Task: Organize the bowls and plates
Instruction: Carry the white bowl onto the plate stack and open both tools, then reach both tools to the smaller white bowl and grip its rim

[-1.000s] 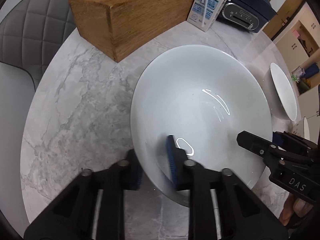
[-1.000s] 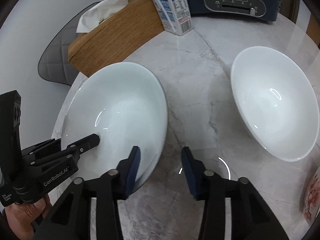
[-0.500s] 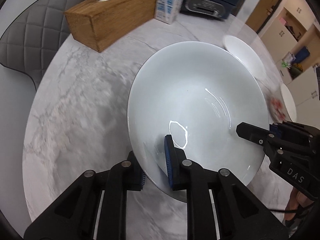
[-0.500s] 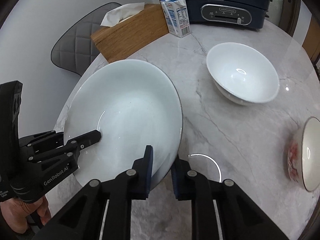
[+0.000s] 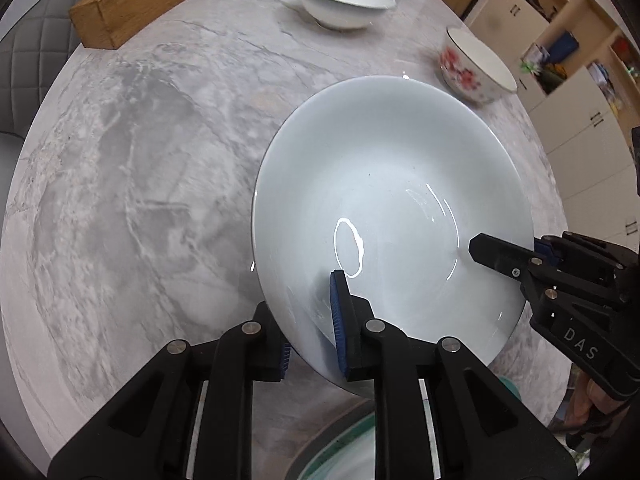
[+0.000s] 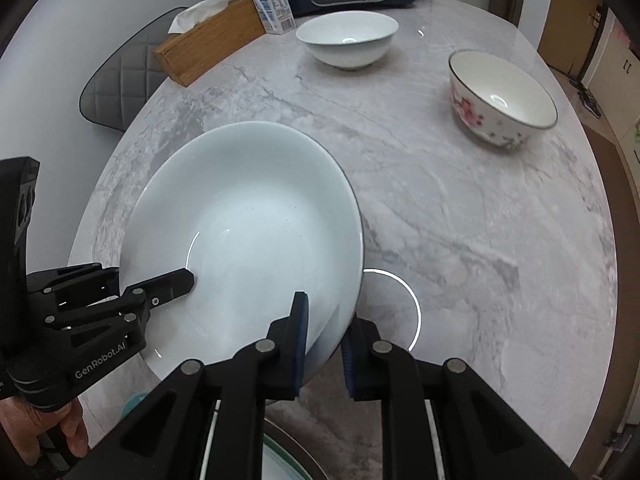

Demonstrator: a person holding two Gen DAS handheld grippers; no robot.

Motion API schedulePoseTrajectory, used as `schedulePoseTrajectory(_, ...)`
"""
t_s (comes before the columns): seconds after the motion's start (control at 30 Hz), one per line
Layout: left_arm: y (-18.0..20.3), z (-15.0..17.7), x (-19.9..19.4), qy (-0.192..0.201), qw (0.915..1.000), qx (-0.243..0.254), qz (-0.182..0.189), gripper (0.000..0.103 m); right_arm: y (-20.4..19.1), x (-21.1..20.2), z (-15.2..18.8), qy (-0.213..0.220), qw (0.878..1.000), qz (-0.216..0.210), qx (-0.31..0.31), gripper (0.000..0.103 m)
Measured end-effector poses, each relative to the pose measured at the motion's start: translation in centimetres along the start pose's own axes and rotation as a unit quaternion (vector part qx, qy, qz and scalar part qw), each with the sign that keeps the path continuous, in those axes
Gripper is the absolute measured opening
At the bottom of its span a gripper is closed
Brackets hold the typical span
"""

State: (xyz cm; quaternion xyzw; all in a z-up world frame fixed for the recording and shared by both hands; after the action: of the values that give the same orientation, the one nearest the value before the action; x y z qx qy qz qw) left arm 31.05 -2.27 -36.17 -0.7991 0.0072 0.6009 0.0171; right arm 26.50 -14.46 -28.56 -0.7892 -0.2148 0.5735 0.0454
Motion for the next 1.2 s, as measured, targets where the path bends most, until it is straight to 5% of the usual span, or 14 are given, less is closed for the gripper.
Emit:
schedulePoseTrajectory(0.47, 0.9, 1.8, 1.4, 0.002, 0.9998, 0.008, -0.017, 0.018, 0.9, 0.2, 2.3, 0.012, 1.000, 0.008, -0.001, 0.021)
schedulePoseTrajectory(0.5, 0.8, 1.7, 1.3, 0.004, 0.9999, 0.004, -0.015, 0.023, 0.8, 0.0, 2.3, 0.015, 1.000, 0.011, -0.006, 0.026)
schedulePoseTrajectory(0.53, 0.6, 1.5, 1.0, 0.010, 0.9998, -0.003, -0.017, 0.028, 0.7, -0.3, 2.3, 0.017, 1.000, 0.012, -0.010, 0.042)
schedulePoseTrajectory(0.57, 0.2, 1.3, 0.6, 0.015, 0.9997, -0.009, -0.019, 0.050, 0.7, -0.7, 2.3, 0.023, 1.000, 0.011, -0.009, 0.059)
schedulePoseTrajectory(0.6, -0.1, 1.1, 0.1, 0.022, 0.9995, -0.016, -0.015, 0.066, 0.7, -1.2, 2.2, 0.030, 0.999, 0.011, -0.008, 0.066)
schedulePoseTrajectory(0.67, -0.8, 0.7, -1.5, 0.044, 0.9985, -0.031, -0.009, 0.071, 0.7, -2.2, 2.2, 0.043, 0.999, 0.010, -0.010, 0.081)
schedulePoseTrajectory(0.77, -1.8, 0.5, -3.2, 0.044, 0.9982, -0.039, -0.010, 0.103, 1.2, -4.2, 2.2, 0.061, 0.998, 0.018, -0.009, 0.098)
schedulePoseTrajectory(0.97, -5.0, -2.7, -6.3, 0.086, 0.9942, -0.059, -0.027, 0.103, 2.5, -7.8, 0.8, 0.089, 0.996, 0.028, -0.005, 0.103)
schedulePoseTrajectory(1.2, -5.2, -12.1, -8.0, 0.138, 0.9888, -0.037, -0.042, 0.103, 2.3, -9.7, -6.0, 0.110, 0.993, 0.011, -0.027, 0.103)
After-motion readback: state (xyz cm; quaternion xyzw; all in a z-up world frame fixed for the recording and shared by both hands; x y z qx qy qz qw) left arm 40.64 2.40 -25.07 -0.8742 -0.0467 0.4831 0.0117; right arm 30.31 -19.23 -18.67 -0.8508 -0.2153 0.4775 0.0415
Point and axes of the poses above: each gripper's, at about its wrist camera, not at the fingertips, and x roughly the way its jaws point, y to its right, z to its underside, the point moved 9 cm from there along x, roughly the way its jaws point, and after that the axes turned 10 degrees about -z, right-handed, at the moved point
